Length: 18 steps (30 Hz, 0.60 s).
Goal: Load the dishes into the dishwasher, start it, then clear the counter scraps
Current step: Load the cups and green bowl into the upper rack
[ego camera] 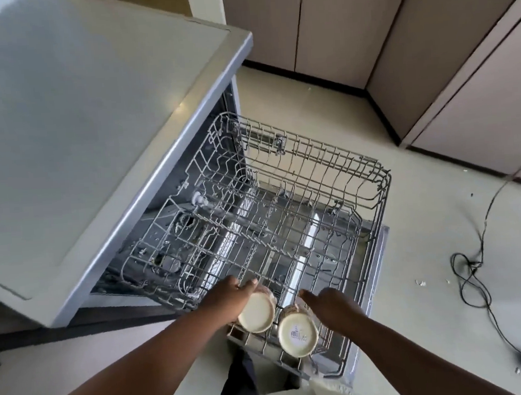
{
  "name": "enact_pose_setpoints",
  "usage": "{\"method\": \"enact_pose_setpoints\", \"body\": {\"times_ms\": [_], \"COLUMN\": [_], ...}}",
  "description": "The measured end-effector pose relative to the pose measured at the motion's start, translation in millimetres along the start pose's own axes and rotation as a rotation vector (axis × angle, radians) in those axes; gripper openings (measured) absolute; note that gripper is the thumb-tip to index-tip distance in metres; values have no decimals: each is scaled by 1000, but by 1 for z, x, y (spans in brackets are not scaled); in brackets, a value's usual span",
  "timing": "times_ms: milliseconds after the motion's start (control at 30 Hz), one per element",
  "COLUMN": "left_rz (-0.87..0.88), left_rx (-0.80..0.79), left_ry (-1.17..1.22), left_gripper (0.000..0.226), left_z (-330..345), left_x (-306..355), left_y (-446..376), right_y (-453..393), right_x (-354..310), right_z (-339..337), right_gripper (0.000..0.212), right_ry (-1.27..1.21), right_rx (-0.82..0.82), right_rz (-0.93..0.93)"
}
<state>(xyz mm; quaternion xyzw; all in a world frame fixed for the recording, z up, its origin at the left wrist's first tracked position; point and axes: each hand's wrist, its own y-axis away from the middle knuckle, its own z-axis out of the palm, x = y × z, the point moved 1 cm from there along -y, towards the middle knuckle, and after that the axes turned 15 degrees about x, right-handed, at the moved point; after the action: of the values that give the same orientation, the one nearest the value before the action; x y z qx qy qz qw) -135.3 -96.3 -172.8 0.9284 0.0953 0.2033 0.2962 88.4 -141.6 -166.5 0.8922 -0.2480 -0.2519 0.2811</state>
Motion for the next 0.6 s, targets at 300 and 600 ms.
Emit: {"method": "enact_pose_setpoints", "body": {"times_ms": [300, 600], "left_rz": [325, 198], "left_rx": [644, 1278], "left_ry": [247, 168], "left_gripper": [32, 72], "left_z": [-85, -176], "left_x": [0, -123], "left_y": [98, 189], "right_y": [50, 163], "right_x": [-125, -276], "right_z": [-45, -27], "right_gripper": [76, 97], "right_ry": [286, 345], "right_rx": [311, 460], "right_rz": [-741, -1367]}}
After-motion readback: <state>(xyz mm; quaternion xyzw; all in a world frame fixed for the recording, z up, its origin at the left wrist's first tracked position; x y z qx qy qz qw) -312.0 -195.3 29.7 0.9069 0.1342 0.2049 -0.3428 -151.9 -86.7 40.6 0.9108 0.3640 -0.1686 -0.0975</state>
